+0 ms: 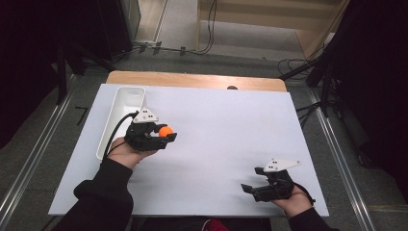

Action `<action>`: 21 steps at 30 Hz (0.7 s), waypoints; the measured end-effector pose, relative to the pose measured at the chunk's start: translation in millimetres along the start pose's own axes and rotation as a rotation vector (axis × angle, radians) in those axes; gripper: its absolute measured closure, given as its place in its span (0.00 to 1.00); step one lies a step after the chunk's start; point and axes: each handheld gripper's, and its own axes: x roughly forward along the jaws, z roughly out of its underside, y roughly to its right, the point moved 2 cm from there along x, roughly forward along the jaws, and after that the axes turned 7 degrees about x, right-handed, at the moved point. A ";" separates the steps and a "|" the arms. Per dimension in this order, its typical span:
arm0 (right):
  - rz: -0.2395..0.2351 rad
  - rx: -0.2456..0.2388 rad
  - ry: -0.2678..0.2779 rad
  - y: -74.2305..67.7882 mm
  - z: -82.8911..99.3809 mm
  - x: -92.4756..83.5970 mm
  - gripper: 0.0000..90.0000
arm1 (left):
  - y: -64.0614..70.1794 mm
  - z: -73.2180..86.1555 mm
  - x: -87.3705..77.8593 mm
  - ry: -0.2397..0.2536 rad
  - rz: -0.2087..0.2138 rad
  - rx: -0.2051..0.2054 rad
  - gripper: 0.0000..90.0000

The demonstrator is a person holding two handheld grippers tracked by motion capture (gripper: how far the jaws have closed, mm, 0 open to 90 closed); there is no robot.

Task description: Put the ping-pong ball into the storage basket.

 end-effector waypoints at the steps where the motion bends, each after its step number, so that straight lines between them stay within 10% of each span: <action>1: 0.000 0.005 0.002 -0.3 -0.1 -0.3 0.17 | 0.0 0.0 0.0 0.000 0.000 0.000 0.56; 21: 0.000 0.001 0.000 0.0 0.0 0.1 0.17 | -15.0 3.2 -8.5 0.004 -0.050 -0.022 0.56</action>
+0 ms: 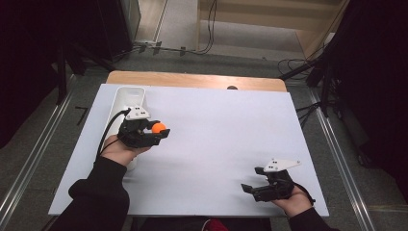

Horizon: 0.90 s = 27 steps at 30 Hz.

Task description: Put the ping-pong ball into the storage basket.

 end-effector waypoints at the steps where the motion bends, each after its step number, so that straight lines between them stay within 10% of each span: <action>1: 0.000 0.000 0.000 0.0 0.0 0.0 0.17 | 0.0 0.0 0.0 0.000 0.000 0.000 0.56; 27: -0.001 0.001 -0.002 -0.1 0.1 0.3 0.17 | -18.0 4.2 -10.5 -0.007 -0.054 -0.027 0.56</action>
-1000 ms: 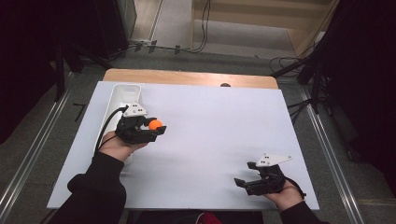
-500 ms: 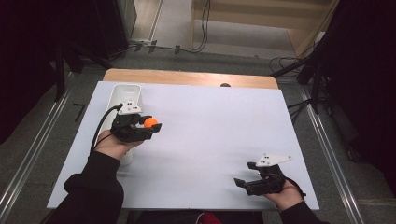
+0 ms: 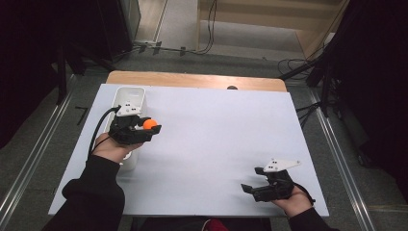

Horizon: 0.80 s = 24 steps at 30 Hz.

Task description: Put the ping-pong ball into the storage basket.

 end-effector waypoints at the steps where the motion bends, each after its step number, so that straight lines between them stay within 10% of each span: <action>1: 0.000 -0.001 -0.002 0.1 0.0 0.0 0.17 | -1.0 0.3 -0.7 -0.005 -0.005 0.004 0.56; 24: 0.002 -0.002 0.000 0.2 0.0 -0.2 0.17 | -19.5 7.2 -6.4 -0.005 -0.061 -0.039 0.56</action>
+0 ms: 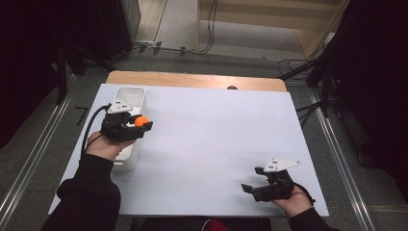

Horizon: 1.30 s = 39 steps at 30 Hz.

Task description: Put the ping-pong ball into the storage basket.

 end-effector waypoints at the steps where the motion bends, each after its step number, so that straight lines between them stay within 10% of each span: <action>1: 0.001 -0.001 0.000 -0.1 0.0 0.0 0.17 | -0.7 0.3 -0.3 -0.002 -0.002 0.001 0.56; 39: -0.002 0.001 -0.011 -0.7 0.5 0.7 0.17 | -34.9 12.2 -12.3 -0.009 -0.089 -0.081 0.56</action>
